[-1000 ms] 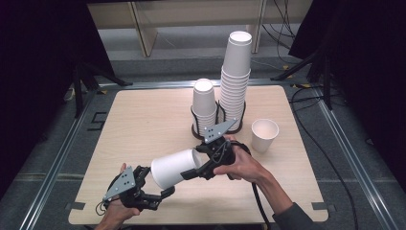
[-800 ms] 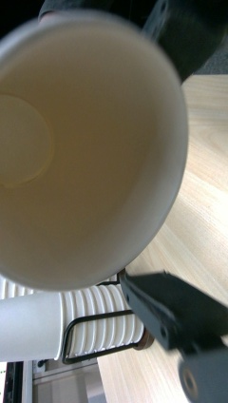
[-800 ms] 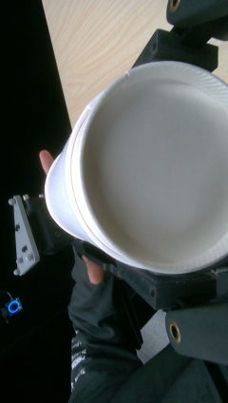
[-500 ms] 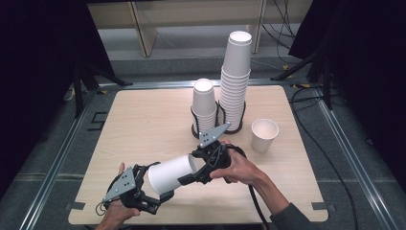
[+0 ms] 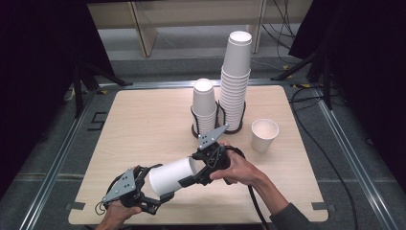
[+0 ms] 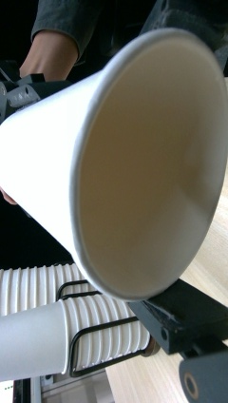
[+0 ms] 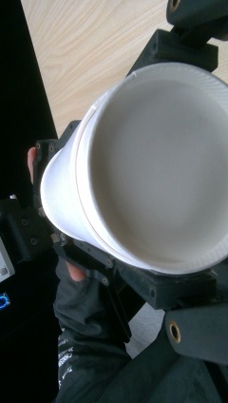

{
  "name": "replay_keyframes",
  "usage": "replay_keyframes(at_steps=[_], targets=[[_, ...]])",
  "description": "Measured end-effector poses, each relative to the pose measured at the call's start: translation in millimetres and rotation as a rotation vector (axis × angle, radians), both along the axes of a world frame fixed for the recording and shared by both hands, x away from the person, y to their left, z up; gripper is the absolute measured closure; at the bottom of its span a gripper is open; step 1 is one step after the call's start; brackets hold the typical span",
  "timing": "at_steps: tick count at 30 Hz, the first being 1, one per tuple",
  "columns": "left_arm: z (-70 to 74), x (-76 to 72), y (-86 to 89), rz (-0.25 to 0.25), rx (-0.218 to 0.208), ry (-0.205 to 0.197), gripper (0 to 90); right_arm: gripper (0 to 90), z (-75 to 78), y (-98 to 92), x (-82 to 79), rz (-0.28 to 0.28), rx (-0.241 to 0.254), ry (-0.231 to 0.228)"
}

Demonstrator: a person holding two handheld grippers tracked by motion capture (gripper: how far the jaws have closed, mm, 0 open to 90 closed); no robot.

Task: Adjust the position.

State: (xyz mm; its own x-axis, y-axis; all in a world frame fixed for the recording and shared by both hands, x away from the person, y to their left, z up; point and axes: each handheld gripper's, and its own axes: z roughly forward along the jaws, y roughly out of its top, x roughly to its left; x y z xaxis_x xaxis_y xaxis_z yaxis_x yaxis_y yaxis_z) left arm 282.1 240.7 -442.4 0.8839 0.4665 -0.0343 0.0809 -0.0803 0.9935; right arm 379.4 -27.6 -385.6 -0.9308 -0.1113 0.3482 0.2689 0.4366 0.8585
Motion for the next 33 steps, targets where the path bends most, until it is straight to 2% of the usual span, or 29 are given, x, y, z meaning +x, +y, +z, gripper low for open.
replay_keyframes(at_steps=[8, 16, 17, 18, 19, 20, 24, 27, 28, 30, 31, 32, 33], targets=[[1.1, 0.7, -0.1, -0.019, 0.014, 0.000, 11.7, 24.3, 0.2, -2.1, -0.1, 0.006, -0.024, -0.007], [2.5, -0.3, 0.4, -0.025, 0.047, -0.009, 13.9, 22.2, -0.8, -1.2, -1.7, 0.007, -0.071, -0.042], [1.5, 0.4, -1.2, -0.030, 0.030, -0.018, 14.1, 21.9, -1.0, -0.9, -2.3, 0.011, -0.082, -0.042], [1.2, 0.1, -1.4, -0.030, 0.033, -0.015, 14.2, 21.7, -1.3, -0.6, -2.5, 0.013, -0.091, -0.047], [2.3, -0.5, -0.1, -0.025, 0.061, -0.010, 14.3, 21.4, -1.6, -0.4, -2.7, 0.012, -0.096, -0.051], [2.4, -0.3, 0.1, -0.024, 0.069, -0.010, 14.4, 20.8, -1.7, -0.4, -2.7, 0.010, -0.104, -0.060], [1.7, 0.0, 0.3, -0.022, 0.077, -0.006, 14.7, 17.7, -0.4, -0.7, -3.9, -0.003, -0.147, -0.083], [0.8, 1.1, -1.1, -0.020, 0.080, -0.006, 15.0, 16.5, 4.2, -2.1, -4.7, -0.022, -0.167, -0.135], [1.1, 0.8, -0.4, -0.010, 0.112, -0.001, 15.0, 16.1, 6.7, -3.2, -4.9, -0.033, -0.177, -0.150], [0.4, 1.4, -0.8, -0.002, 0.142, 0.008, 15.1, 16.1, 11.8, -6.7, -5.3, -0.041, -0.188, -0.174], [-0.9, 2.1, -2.7, -0.001, 0.133, 0.011, 15.1, 16.0, 15.1, -8.9, -8.0, -0.063, -0.214, -0.167], [-0.5, 2.1, -1.6, 0.005, 0.170, 0.013, 15.1, 16.0, 17.6, -9.0, -7.8, -0.056, -0.224, -0.230], [-1.5, 2.5, -3.1, 0.009, 0.168, 0.015, 15.1, 16.0, 20.2, -9.0, -10.4, -0.057, -0.253, -0.265]])
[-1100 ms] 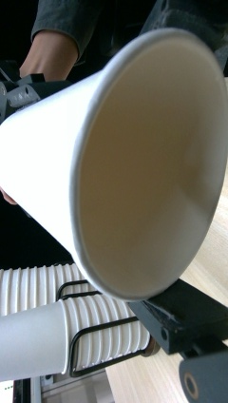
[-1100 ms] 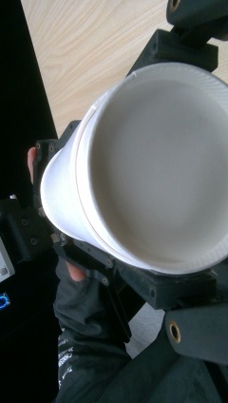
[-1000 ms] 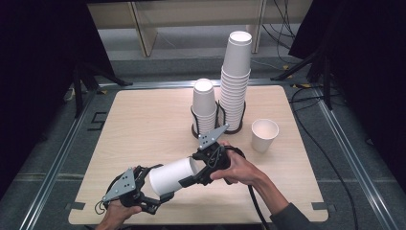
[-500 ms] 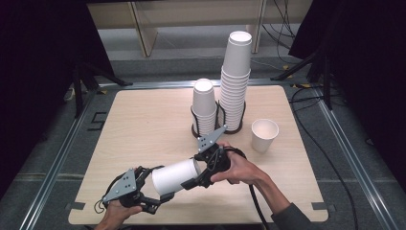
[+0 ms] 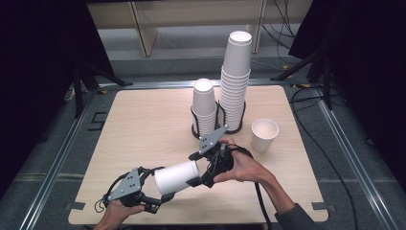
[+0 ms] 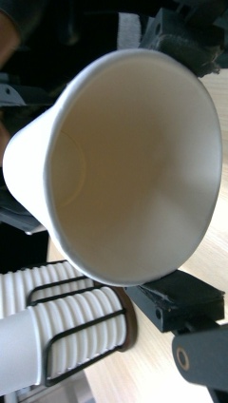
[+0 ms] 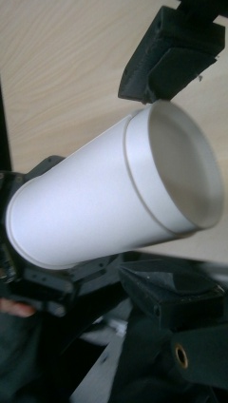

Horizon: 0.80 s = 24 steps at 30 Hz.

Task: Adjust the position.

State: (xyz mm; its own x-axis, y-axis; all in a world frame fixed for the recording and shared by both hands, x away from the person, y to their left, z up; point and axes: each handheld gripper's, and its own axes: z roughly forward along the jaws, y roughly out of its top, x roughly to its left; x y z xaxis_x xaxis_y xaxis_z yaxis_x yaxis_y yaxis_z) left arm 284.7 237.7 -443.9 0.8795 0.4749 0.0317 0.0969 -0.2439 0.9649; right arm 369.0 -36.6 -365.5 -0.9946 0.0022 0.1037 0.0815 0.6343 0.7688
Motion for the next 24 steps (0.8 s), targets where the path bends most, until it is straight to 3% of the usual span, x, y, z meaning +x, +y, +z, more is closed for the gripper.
replay_keyframes(at_steps=[1, 2, 3, 6, 8, 11, 15, 17, 24], targets=[[0.0, 0.2, 0.3, 0.003, 0.027, 0.003, 15.1, 15.9, 2.2, 0.4, -4.3, -0.016, -0.030, -0.004], [-1.3, -0.7, -2.0, 0.011, 0.015, 0.008, 15.1, 16.0, 3.6, 2.3, -5.7, 0.001, -0.043, -0.043], [-1.1, -0.7, -2.1, 0.010, 0.038, 0.004, 15.1, 16.2, 4.6, 4.3, -8.4, -0.002, -0.064, -0.075], [-1.6, -1.5, -5.3, 0.006, 0.043, 0.003, 15.1, 16.3, 4.8, 11.7, -15.4, 0.000, -0.133, -0.145], [-0.8, -2.2, -5.5, 0.008, 0.080, 0.001, 15.1, 17.2, 2.7, 16.8, -18.8, 0.014, -0.171, -0.178], [-1.6, -2.3, -7.0, -0.003, 0.089, 0.000, 15.1, 17.1, -0.9, 24.5, -24.1, 0.028, -0.226, -0.223], [-2.1, -3.9, -10.2, -0.015, 0.119, 0.002, 15.0, 17.1, -6.3, 32.4, -28.0, 0.059, -0.270, -0.248], [-2.0, -4.8, -11.3, -0.022, 0.132, 0.002, 15.0, 17.1, -9.2, 35.2, -26.9, 0.085, -0.297, -0.288], [-1.8, -6.3, -12.8, -0.044, 0.150, 0.000, 14.9, 18.0, -20.3, 44.4, -29.8, 0.122, -0.338, -0.297]])
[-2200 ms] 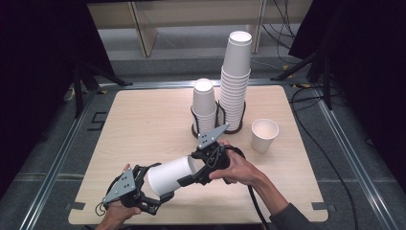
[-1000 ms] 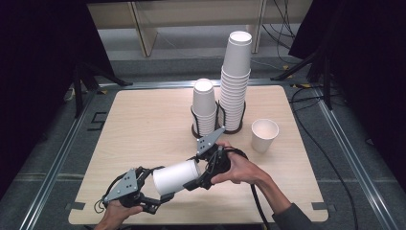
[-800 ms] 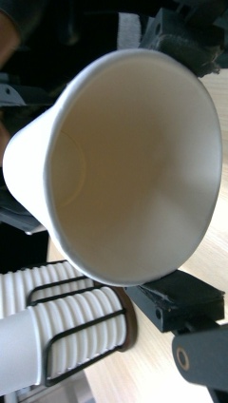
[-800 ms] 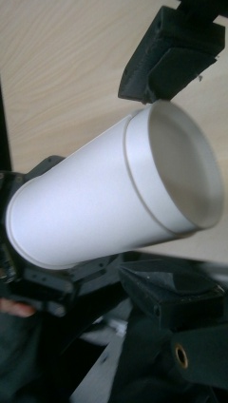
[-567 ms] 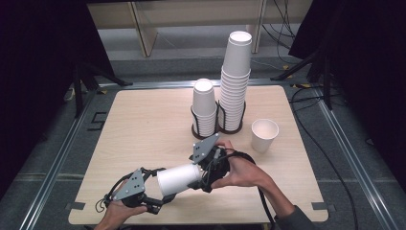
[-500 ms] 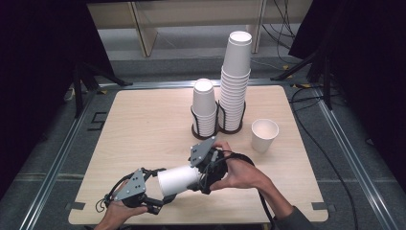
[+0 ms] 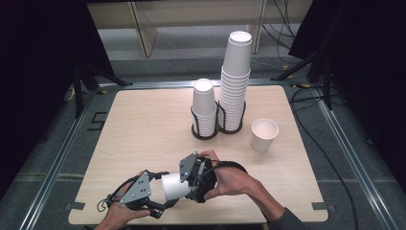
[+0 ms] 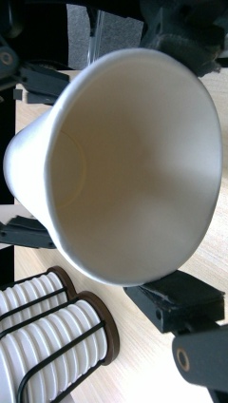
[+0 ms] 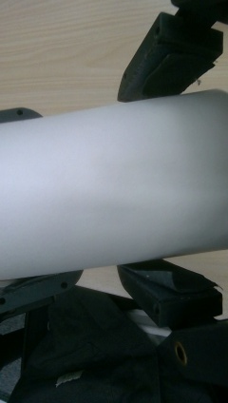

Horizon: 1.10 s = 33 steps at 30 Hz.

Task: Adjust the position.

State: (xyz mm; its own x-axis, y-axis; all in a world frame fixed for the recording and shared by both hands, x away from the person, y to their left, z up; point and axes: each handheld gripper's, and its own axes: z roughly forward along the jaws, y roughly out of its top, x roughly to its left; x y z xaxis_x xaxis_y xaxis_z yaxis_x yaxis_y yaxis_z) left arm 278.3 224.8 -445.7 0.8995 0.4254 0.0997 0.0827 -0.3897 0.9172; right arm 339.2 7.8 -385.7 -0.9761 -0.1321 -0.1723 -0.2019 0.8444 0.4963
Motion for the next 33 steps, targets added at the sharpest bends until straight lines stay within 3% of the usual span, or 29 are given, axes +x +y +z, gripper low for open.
replay_keyframes(at_steps=[8, 10, 11, 14, 18, 19, 20, 23, 24, 26, 30, 33], targets=[[-1.2, 0.0, -0.4, -0.007, -0.003, 0.010, 14.1, 22.0, -7.1, 2.3, 1.1, 0.031, -0.014, 0.016], [-2.2, 1.1, 0.5, -0.007, -0.027, 0.017, 12.6, 22.1, -7.1, 0.8, 0.3, 0.014, -0.015, 0.022], [-3.1, 1.7, 0.8, -0.007, -0.041, 0.019, 11.8, 22.1, -6.6, 1.2, 2.3, 0.048, 0.002, 0.012], [-3.7, 2.5, 1.5, 0.001, -0.087, 0.017, 9.3, 22.3, -5.4, -1.0, 4.1, 0.057, 0.023, 0.014], [-2.0, 3.7, 7.2, 0.020, -0.161, 0.017, 9.7, 22.8, -4.3, -9.2, 8.5, 0.023, 0.041, 0.043], [-1.0, 4.3, 8.7, 0.024, -0.180, 0.022, 9.5, 22.8, -3.8, -12.2, 10.3, 0.019, 0.064, 0.060], [0.5, 4.6, 11.5, 0.028, -0.174, 0.010, 8.9, 22.8, -3.4, -14.8, 11.2, 0.014, 0.102, 0.110], [2.0, 4.4, 14.7, 0.038, -0.224, -0.002, 15.4, 22.7, -1.4, -24.7, 20.2, -0.006, 0.164, 0.118], [2.2, 4.7, 14.9, 0.048, -0.258, -0.002, 12.9, 22.7, -0.6, -28.5, 23.0, -0.016, 0.188, 0.127], [4.3, 6.3, 19.1, 0.054, -0.271, 0.002, 14.8, 22.7, 2.4, -36.9, 24.1, -0.072, 0.222, 0.161], [5.4, 8.0, 22.9, 0.076, -0.365, 0.032, 14.1, 22.7, 5.1, -49.2, 34.5, -0.079, 0.369, 0.198], [6.1, 8.8, 24.7, 0.077, -0.411, 0.051, 14.1, 22.6, 3.4, -54.6, 37.7, -0.074, 0.465, 0.232]])
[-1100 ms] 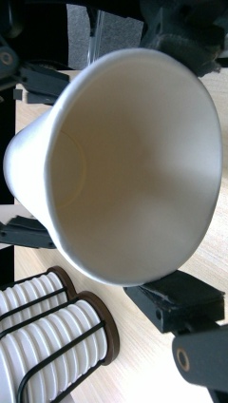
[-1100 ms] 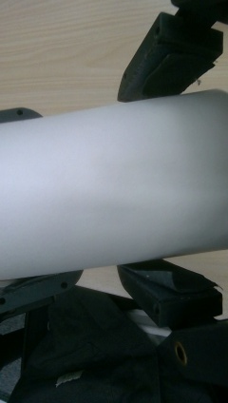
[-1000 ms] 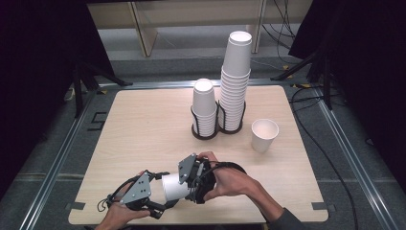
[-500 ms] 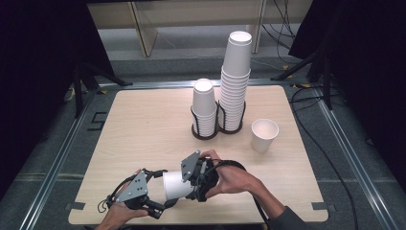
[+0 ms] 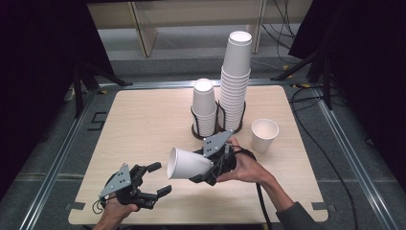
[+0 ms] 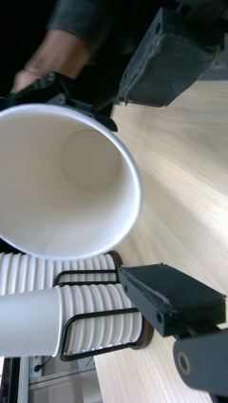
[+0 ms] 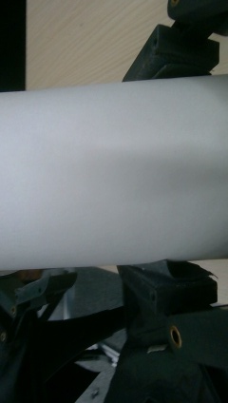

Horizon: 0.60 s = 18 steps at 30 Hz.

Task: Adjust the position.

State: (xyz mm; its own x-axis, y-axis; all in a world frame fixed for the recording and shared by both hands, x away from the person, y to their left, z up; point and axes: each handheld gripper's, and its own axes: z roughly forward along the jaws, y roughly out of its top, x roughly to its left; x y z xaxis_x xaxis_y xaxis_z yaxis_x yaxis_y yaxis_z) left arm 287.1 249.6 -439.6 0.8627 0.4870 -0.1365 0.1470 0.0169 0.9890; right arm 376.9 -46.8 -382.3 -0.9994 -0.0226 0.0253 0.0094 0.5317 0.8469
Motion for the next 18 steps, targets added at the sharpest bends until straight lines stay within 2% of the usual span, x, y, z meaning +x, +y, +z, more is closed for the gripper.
replay_keyframes(at_steps=[3, 6, 7, 8, 9, 11, 18], targets=[[0.4, 0.1, 0.1, -0.001, -0.016, 0.001, 14.1, 22.6, -1.2, -1.5, 0.5, 0.013, 0.046, -0.009], [0.6, 0.3, -0.9, 0.005, -0.024, 0.013, 14.1, 22.6, -2.8, 0.6, -2.3, 0.026, 0.069, 0.024], [0.6, 0.2, -1.3, 0.006, -0.027, 0.014, 14.1, 22.6, -3.4, 2.1, -2.0, 0.033, 0.079, 0.008], [0.7, 0.1, -1.4, 0.005, -0.029, 0.014, 14.1, 22.5, -4.3, 3.6, -2.9, 0.037, 0.079, 0.008], [0.8, 0.0, -1.6, 0.004, -0.037, 0.014, 14.1, 22.5, -4.9, 4.3, -5.1, 0.032, 0.065, 0.037], [1.3, -0.2, -1.2, 0.002, -0.035, 0.008, 14.1, 22.5, -7.0, 8.0, -5.2, 0.047, 0.079, 0.013], [1.6, -1.3, -5.2, -0.009, -0.042, 0.005, 10.4, 22.5, -14.8, 16.7, -7.2, 0.067, 0.084, 0.029]])
